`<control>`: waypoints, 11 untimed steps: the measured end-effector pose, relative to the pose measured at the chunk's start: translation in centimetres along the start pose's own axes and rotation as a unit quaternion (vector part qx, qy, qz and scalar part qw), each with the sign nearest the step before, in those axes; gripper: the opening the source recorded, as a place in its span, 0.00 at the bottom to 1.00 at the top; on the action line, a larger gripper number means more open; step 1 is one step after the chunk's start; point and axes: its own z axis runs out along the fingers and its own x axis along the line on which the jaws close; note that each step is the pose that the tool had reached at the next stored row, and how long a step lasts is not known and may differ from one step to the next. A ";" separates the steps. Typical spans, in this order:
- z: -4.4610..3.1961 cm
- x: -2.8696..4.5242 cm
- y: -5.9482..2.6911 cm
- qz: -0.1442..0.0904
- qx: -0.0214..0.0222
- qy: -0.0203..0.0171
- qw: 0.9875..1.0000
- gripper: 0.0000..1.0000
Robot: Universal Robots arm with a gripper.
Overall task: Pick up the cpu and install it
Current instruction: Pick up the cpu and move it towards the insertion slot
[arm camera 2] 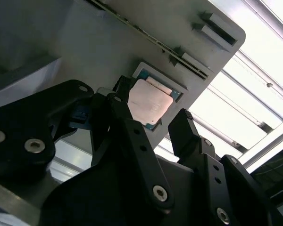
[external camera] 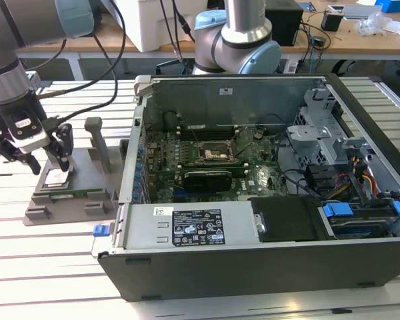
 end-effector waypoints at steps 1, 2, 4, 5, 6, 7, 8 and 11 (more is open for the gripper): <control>0.20 0.01 0.01 0.000 0.000 0.000 1.000 0.60; 0.32 0.01 0.01 0.000 0.000 0.000 1.000 0.60; 0.45 0.01 0.02 0.000 0.000 0.000 1.000 0.60; 0.51 0.02 0.02 0.000 0.000 0.000 1.000 0.60; 0.59 0.02 0.02 0.000 0.000 0.000 1.000 0.60; 0.74 0.02 0.03 0.000 0.000 0.000 1.000 0.60; 0.86 0.02 0.03 0.000 0.000 0.000 1.000 0.60; 1.58 0.05 0.07 -0.001 0.000 0.000 1.000 0.60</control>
